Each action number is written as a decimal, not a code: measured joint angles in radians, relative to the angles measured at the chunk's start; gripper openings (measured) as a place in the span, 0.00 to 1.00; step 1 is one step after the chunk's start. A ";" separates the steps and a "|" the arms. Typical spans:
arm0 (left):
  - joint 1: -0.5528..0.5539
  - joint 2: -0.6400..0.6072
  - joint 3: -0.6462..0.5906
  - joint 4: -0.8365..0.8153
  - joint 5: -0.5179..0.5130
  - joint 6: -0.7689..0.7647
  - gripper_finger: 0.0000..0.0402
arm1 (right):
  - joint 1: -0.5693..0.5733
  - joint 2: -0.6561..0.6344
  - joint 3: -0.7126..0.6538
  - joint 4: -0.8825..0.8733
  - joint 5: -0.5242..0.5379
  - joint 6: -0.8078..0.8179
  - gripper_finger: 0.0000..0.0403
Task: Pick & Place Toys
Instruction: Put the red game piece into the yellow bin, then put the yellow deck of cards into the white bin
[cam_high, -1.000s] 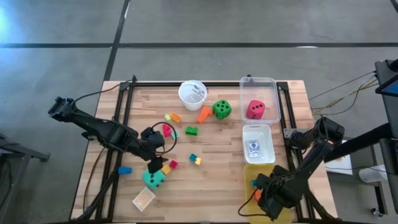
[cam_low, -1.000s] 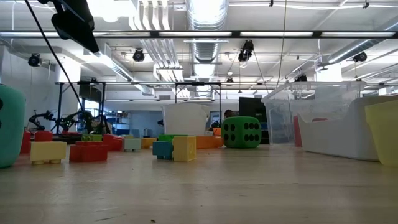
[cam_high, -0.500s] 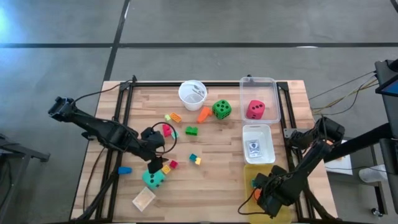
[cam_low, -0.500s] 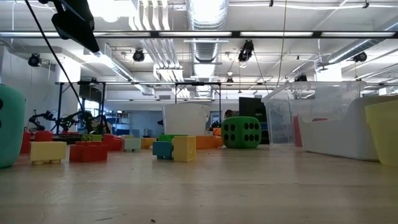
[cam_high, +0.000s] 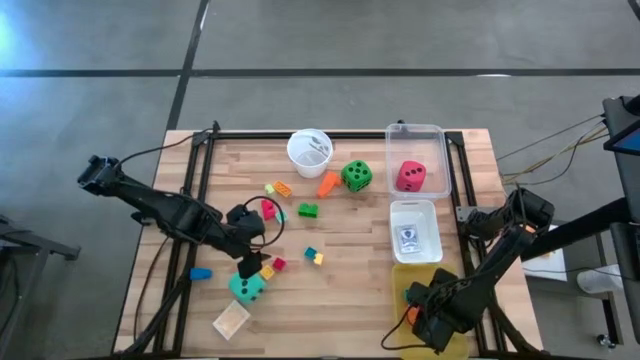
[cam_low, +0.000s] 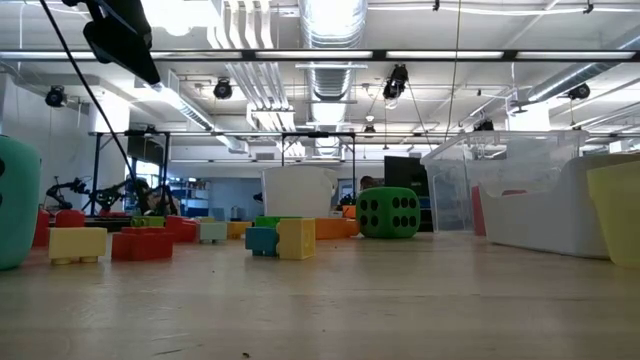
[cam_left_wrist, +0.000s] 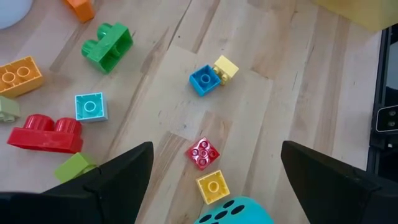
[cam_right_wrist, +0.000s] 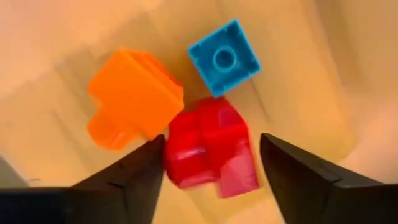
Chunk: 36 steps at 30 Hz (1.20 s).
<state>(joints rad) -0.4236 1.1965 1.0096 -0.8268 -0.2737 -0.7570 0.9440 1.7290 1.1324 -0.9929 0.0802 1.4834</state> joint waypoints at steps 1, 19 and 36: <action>0.000 0.000 0.000 0.000 0.000 0.000 0.90 | 0.000 0.000 0.006 -0.011 -0.009 -0.002 0.68; 0.000 0.002 0.000 -0.012 -0.003 0.021 0.90 | 0.001 0.001 0.389 -0.403 0.154 0.055 0.80; 0.027 0.025 0.000 0.059 -0.125 0.151 0.89 | -0.130 0.003 0.466 -0.369 0.559 -0.056 0.80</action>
<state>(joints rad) -0.3966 1.2213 1.0096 -0.7677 -0.3988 -0.6064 0.8143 1.7321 1.5983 -1.3623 0.6397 1.4278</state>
